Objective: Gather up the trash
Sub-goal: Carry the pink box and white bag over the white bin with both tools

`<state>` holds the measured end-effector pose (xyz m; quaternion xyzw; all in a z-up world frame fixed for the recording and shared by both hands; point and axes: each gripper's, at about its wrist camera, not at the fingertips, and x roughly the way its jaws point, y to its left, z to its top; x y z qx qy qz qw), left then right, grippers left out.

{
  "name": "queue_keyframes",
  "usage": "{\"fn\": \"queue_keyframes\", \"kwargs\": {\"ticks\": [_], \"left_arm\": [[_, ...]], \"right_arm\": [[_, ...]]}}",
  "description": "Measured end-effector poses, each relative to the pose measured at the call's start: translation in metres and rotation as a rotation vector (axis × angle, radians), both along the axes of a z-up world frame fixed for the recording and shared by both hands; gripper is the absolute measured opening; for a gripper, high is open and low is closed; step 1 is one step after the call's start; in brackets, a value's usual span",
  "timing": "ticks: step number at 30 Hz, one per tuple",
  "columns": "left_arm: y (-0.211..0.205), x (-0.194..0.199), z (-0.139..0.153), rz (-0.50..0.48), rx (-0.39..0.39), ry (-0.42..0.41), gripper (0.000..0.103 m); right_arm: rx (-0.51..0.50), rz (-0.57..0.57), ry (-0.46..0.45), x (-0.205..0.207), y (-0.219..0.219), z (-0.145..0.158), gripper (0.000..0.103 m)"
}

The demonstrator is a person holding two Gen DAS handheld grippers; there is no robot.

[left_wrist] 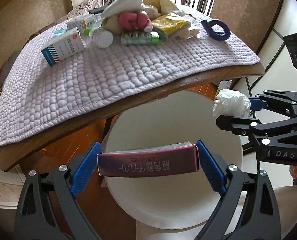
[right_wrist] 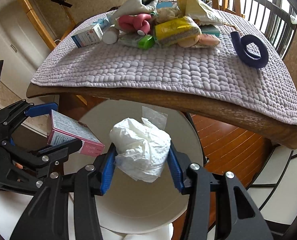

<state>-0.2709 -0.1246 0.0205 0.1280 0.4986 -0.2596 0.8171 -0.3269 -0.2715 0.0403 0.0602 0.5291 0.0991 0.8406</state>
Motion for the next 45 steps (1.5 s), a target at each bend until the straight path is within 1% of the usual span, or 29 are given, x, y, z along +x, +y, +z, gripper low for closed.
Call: {"fn": "queue_keyframes", "kwargs": {"ticks": [10, 23, 37, 45], "left_arm": [[-0.002, 0.000, -0.015, -0.007, 0.028, 0.025, 0.096], [-0.004, 0.003, -0.031, 0.001, 0.052, 0.045, 0.096], [0.004, 0.002, -0.049, -0.002, 0.077, 0.057, 0.096], [0.004, 0.001, -0.053, -0.006, 0.089, 0.062, 0.096]], "right_arm": [[0.023, -0.005, 0.032, 0.007, 0.002, -0.014, 0.048], [0.021, -0.005, 0.058, 0.007, 0.006, -0.026, 0.048], [0.016, -0.021, 0.086, 0.011, 0.009, -0.040, 0.048], [0.011, -0.023, 0.097, 0.014, 0.014, -0.047, 0.048]]}}
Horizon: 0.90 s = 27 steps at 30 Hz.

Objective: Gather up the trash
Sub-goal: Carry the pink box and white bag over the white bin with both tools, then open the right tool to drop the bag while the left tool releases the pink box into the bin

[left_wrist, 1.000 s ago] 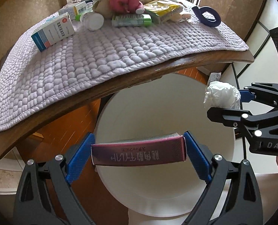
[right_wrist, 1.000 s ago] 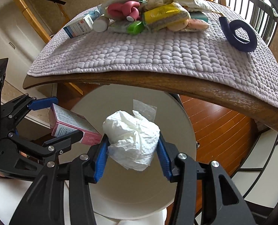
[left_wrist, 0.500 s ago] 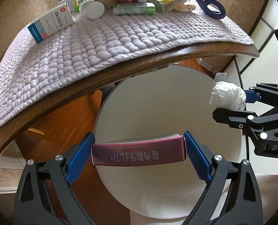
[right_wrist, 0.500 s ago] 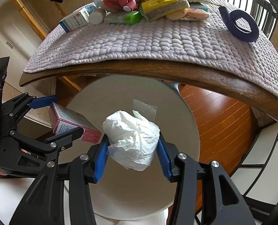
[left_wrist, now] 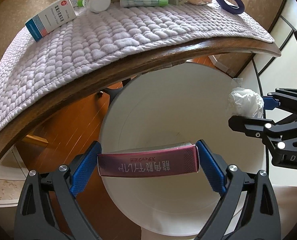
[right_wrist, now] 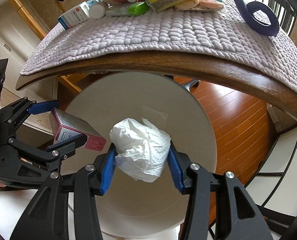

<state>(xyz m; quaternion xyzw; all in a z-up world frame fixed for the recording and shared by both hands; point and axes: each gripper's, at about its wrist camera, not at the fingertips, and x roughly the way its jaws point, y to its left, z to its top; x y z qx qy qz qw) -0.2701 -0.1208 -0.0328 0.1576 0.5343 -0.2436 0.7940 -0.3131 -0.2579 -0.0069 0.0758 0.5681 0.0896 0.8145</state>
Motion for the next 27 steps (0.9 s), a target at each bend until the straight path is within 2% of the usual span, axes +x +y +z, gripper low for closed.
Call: {"fn": "queue_keyframes", "kwargs": {"ticks": [22, 23, 25, 27], "left_arm": [[0.0029, 0.0036, -0.0082, -0.009, 0.010, 0.015, 0.096], [0.0032, 0.0040, -0.0078, -0.010, 0.002, 0.017, 0.096], [0.0037, 0.0058, -0.0079, -0.009, -0.005, 0.021, 0.097], [0.0038, 0.0068, -0.0076, -0.021, 0.004, 0.017, 0.100]], "right_arm": [[-0.007, -0.008, 0.012, -0.0037, 0.0001, -0.0042, 0.048], [-0.010, -0.009, 0.009, -0.0036, 0.0000, -0.0037, 0.049], [-0.016, -0.022, 0.000, -0.0040, -0.0008, -0.0019, 0.071], [-0.020, -0.042, -0.018, -0.0053, -0.0031, 0.0024, 0.078]]}}
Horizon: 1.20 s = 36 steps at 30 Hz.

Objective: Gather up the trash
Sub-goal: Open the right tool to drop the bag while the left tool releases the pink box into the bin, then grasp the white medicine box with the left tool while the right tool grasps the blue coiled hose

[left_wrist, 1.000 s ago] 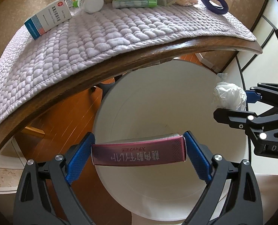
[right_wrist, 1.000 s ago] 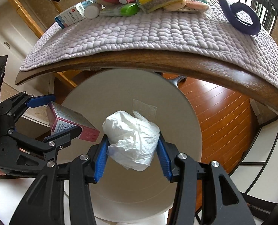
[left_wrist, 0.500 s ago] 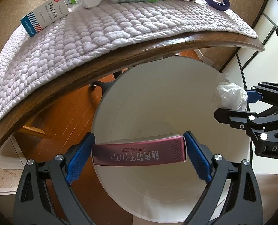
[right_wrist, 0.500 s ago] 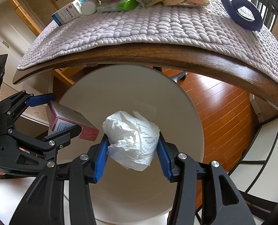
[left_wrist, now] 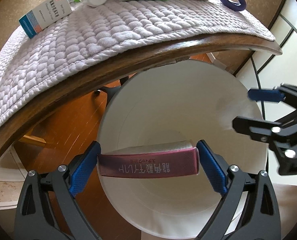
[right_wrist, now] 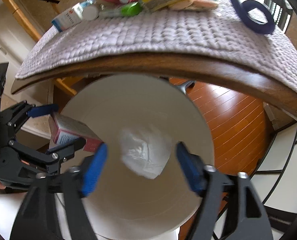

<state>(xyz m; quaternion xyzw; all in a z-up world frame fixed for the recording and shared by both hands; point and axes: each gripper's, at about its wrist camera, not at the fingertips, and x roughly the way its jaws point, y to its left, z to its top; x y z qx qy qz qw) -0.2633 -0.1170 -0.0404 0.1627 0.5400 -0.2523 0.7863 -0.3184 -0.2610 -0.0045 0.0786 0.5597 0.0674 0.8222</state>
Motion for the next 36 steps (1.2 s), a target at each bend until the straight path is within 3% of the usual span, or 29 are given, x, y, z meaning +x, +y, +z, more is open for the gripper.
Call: {"fn": "queue_keyframes", "kwargs": {"ticks": [7, 18, 24, 27, 30, 36], "left_arm": [[-0.008, -0.003, 0.007, -0.034, -0.002, -0.026, 0.101], [0.006, 0.003, 0.034, 0.009, -0.038, -0.036, 0.101], [0.013, -0.002, 0.093, 0.042, -0.100, -0.141, 0.101], [0.016, 0.007, 0.126, 0.107, -0.123, -0.253, 0.102], [0.023, 0.024, 0.138, 0.175, -0.107, -0.324, 0.102], [0.038, 0.069, 0.133, 0.276, -0.075, -0.349, 0.102]], "right_arm": [[-0.009, -0.008, -0.023, 0.000, -0.005, 0.011, 0.082], [-0.023, -0.030, -0.084, -0.005, -0.021, 0.041, 0.085], [-0.065, -0.044, -0.177, -0.014, -0.031, 0.083, 0.097], [-0.167, -0.107, -0.308, -0.019, -0.039, 0.112, 0.099], [-0.212, -0.190, -0.396, -0.012, -0.052, 0.131, 0.099], [-0.215, -0.243, -0.377, 0.027, -0.079, 0.127, 0.099]]}}
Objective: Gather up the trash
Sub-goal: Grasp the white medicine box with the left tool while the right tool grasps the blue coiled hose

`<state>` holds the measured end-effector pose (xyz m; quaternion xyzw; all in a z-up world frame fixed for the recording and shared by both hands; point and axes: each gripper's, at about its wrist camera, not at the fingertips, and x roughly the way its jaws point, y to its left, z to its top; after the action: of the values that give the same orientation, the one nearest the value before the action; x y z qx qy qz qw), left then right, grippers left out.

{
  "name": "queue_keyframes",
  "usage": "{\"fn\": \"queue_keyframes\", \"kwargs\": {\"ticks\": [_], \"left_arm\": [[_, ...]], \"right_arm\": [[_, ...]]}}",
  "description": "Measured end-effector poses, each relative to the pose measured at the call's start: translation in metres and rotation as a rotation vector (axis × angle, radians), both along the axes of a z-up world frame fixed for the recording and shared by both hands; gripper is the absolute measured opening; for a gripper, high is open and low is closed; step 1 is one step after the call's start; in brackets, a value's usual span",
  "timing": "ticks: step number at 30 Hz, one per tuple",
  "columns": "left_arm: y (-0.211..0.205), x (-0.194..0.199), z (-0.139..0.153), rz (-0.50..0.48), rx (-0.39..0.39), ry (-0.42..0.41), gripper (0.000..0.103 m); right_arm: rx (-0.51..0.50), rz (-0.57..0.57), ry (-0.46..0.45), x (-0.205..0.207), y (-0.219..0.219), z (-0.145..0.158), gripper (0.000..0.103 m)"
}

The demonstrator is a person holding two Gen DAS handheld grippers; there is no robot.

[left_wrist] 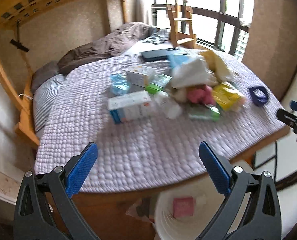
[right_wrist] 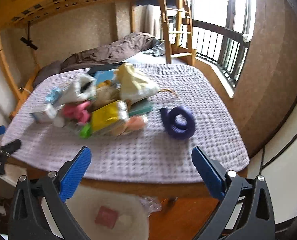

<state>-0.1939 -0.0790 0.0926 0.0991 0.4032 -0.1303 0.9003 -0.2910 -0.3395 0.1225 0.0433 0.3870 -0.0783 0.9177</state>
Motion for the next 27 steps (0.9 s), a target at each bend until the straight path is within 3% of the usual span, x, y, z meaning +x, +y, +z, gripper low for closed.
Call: {"fn": "queue_keyframes", "kwargs": {"ticks": [13, 19, 27], "left_arm": [[0.019, 0.081, -0.022, 0.108, -0.014, 0.037, 0.102], [0.012, 0.099, -0.030, 0.121, 0.001, 0.053, 0.102], [0.015, 0.115, -0.040, 0.148, -0.026, 0.108, 0.102]], "right_arm": [[0.028, -0.116, 0.042, 0.064, -0.057, -0.043, 0.099], [-0.070, -0.095, 0.067, 0.082, -0.055, -0.057, 0.098], [-0.110, -0.061, 0.101, 0.097, -0.049, -0.070, 0.083]]}}
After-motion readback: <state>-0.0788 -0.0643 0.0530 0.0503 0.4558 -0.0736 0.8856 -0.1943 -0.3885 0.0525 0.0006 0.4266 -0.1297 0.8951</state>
